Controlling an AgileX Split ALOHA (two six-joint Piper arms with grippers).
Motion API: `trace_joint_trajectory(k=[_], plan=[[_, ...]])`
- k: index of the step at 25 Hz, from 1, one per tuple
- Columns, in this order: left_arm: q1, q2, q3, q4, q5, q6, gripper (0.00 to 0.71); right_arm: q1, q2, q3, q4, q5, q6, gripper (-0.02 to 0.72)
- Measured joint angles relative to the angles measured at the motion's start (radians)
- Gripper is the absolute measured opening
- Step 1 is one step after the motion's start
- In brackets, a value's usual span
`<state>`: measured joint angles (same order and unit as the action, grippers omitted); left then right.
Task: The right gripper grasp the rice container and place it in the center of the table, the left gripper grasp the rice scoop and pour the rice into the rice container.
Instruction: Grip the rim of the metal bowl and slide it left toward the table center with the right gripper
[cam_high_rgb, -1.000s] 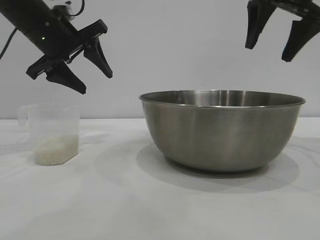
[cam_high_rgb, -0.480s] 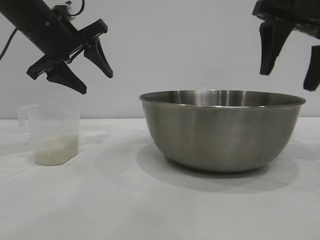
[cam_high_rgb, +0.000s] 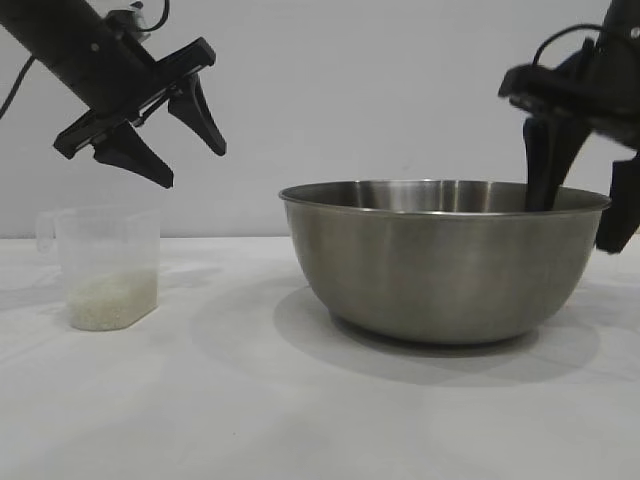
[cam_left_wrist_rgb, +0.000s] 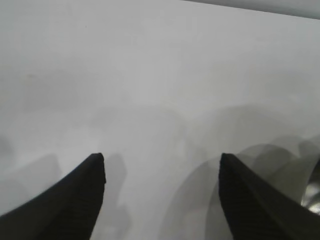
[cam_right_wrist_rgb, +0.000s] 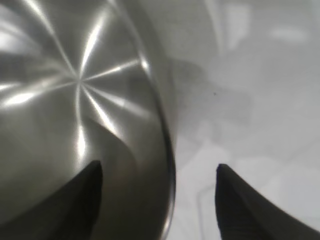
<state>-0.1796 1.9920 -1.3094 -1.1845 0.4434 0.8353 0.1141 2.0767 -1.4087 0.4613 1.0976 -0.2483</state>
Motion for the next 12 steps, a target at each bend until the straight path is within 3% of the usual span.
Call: trace_joint_trajectory(k=[3, 12], plan=[[0.0, 0.0, 0.0, 0.0, 0.0, 0.0, 0.477, 0.0, 0.0, 0.0, -0.005, -0.011, -0.002, 0.0], [0.0, 0.0, 0.0, 0.0, 0.0, 0.0, 0.477, 0.112, 0.002, -0.022, -0.029, 0.0, -0.002, 0.0]])
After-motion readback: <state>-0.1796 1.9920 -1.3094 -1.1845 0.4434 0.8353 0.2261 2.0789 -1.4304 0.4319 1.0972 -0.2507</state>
